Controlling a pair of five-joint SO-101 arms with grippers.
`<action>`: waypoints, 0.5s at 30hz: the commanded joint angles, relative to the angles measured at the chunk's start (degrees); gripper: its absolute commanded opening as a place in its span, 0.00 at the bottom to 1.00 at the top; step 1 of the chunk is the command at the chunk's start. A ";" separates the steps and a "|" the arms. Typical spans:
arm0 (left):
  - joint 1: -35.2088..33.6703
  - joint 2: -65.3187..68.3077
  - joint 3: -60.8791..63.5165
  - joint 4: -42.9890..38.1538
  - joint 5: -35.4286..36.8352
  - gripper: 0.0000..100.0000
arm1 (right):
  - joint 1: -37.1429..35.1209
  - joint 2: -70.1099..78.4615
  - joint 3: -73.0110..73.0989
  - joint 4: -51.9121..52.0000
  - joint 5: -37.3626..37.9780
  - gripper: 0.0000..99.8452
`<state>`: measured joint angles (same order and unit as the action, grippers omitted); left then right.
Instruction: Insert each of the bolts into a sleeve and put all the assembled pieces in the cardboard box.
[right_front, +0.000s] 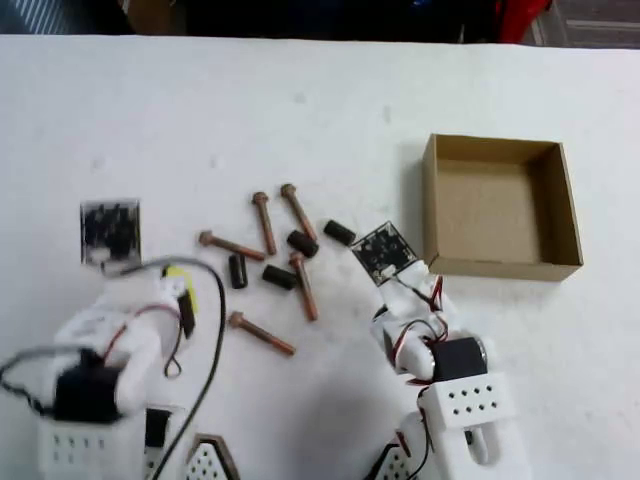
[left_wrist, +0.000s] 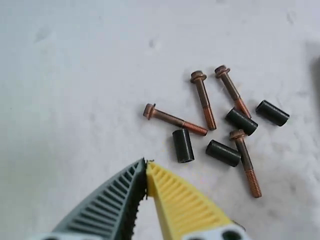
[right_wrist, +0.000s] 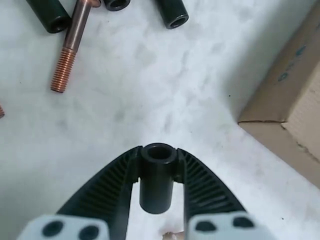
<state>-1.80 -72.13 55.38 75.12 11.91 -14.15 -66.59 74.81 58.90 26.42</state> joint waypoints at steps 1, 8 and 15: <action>0.75 11.82 -6.51 -4.22 4.92 0.02 | 0.57 -0.92 -0.44 -1.10 0.62 0.02; 3.21 29.67 -7.56 -13.98 12.92 0.02 | 0.57 -0.92 -0.44 -1.10 0.62 0.02; 4.97 45.85 -7.91 -26.11 21.98 0.02 | 0.57 -0.92 -0.18 -1.10 0.62 0.02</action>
<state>2.59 -30.99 50.64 54.81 30.37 -14.15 -66.59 74.81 58.90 26.42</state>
